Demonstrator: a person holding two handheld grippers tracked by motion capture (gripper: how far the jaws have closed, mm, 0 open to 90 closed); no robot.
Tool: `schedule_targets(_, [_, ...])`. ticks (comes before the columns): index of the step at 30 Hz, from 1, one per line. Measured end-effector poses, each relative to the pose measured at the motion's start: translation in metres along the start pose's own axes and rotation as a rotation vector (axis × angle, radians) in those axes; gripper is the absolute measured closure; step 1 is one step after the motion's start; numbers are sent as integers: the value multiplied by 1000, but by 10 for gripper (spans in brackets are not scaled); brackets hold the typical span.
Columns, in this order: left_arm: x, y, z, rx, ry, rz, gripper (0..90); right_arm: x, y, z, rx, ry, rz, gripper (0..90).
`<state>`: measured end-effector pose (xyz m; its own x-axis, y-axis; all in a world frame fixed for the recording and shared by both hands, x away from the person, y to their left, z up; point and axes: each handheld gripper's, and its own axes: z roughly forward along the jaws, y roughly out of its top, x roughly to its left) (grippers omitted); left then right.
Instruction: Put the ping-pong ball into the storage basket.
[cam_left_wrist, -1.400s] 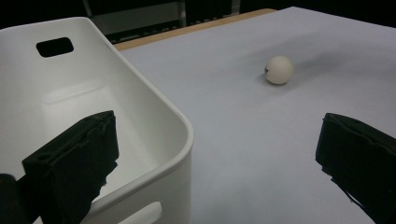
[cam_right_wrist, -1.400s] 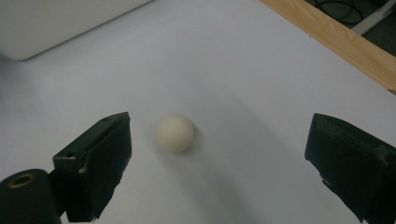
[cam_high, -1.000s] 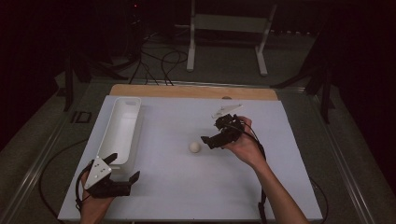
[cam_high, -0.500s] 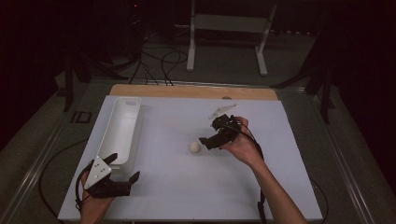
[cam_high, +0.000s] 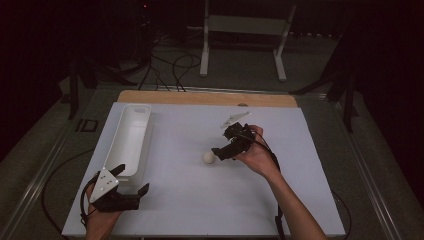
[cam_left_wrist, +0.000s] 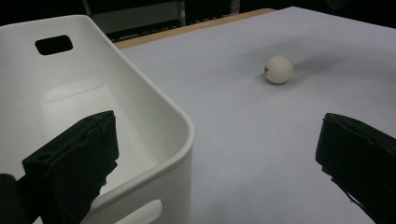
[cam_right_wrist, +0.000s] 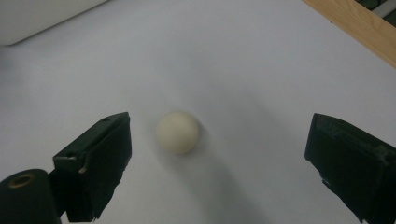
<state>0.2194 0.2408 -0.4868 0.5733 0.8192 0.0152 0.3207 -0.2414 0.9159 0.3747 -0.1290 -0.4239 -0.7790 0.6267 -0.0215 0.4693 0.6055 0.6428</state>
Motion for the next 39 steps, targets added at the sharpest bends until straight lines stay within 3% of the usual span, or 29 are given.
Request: schedule_targets(39, [0,0,0,-1,-3,-1,0,3,7,26,56,7,-11,70])
